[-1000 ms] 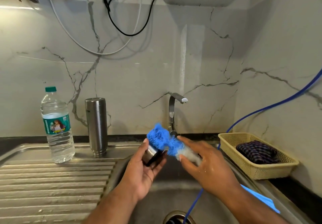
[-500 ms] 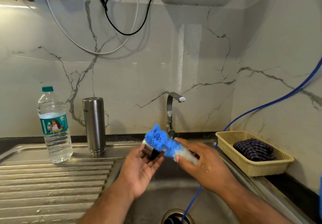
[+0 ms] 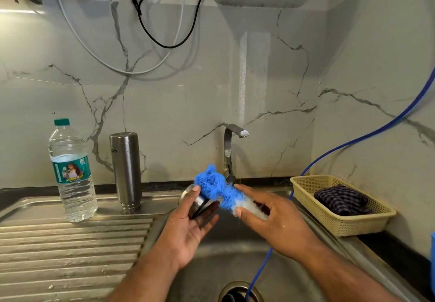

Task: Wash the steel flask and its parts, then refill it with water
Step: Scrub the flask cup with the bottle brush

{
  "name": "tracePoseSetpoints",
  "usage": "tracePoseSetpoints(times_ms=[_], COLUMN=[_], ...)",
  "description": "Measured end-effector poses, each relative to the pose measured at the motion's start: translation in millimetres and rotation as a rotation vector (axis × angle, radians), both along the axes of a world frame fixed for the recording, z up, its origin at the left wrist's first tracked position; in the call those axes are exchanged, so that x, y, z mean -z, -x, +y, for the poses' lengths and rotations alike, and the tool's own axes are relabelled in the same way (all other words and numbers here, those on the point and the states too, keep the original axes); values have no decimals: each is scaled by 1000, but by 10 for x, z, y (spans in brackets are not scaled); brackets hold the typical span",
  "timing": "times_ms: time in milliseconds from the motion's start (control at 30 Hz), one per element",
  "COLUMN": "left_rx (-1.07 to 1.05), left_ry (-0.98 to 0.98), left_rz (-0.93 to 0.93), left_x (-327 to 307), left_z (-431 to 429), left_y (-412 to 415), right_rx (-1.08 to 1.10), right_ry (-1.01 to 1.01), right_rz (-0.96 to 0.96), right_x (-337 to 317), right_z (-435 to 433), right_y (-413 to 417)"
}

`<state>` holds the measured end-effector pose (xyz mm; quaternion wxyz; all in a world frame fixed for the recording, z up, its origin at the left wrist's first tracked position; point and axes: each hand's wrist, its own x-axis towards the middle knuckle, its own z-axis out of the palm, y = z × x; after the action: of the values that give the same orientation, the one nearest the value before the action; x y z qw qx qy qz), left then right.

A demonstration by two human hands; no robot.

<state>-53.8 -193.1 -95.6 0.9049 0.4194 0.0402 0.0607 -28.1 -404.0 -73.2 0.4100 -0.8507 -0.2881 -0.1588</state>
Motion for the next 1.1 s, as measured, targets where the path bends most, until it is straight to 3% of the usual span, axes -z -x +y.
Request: tracePoseSetpoints(times_ms=[167, 467, 700, 900, 1100], left_rx=[-16, -13, -79, 17, 13], left_ry=[-71, 8, -124, 48, -10], left_rz=[1, -40, 15, 67, 44], left_x=[24, -55, -26, -35, -59], left_z=[-6, -20, -7, -36, -53], left_y=[-22, 35, 27, 18, 63], right_rx=[37, -21, -51, 3, -44], right_ry=[12, -12, -4, -29, -30], right_rz=[-14, 5, 13, 25, 83], right_x=[29, 52, 44, 73, 47], right_z=[-23, 2, 27, 23, -5], right_y=[-27, -5, 32, -11, -13])
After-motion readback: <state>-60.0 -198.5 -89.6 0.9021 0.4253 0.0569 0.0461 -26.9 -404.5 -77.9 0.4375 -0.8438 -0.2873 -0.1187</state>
